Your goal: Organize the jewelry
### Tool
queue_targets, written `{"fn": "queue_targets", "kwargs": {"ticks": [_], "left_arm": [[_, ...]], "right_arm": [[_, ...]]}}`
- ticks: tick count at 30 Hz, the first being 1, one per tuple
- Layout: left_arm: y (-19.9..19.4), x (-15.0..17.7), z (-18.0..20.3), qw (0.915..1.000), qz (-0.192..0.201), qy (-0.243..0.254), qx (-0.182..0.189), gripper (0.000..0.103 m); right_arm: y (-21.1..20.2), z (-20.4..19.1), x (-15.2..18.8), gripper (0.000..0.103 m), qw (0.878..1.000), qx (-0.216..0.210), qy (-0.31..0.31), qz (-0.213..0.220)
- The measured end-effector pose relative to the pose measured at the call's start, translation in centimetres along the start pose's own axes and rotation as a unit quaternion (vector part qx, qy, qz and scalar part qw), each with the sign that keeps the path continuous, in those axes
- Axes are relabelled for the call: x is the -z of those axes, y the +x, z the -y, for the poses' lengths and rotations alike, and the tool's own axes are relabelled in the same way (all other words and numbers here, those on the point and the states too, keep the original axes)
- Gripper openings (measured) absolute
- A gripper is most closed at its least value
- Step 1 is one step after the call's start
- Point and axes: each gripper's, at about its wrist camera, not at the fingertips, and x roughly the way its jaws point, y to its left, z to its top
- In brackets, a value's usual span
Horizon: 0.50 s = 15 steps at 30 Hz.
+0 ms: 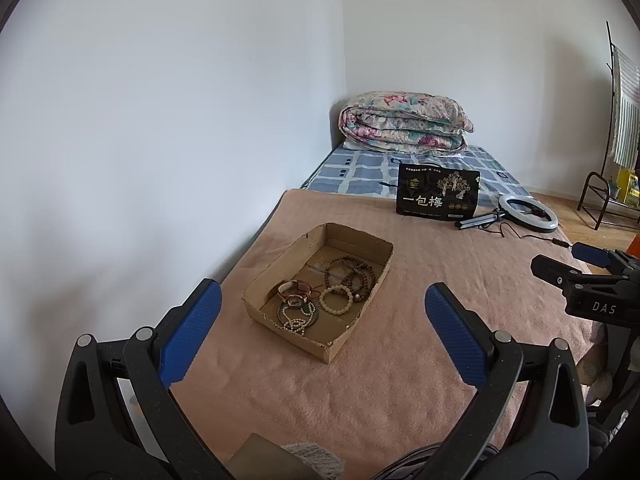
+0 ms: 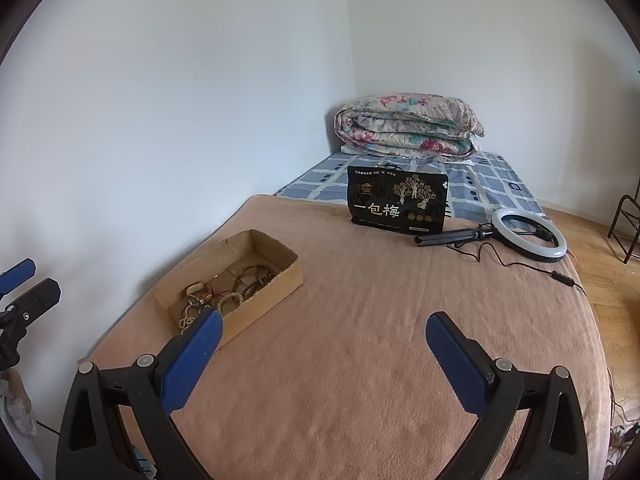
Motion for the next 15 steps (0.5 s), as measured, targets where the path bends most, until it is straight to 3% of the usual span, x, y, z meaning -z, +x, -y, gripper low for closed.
{"fn": "queue_targets", "kwargs": {"ticks": [15], "left_arm": [[0.01, 0.04, -0.16, 1.0000, 0.001, 0.003, -0.002, 0.103]], "right_arm": [[0.08, 0.17, 0.21, 0.103, 1.000, -0.001, 0.006, -0.002]]}}
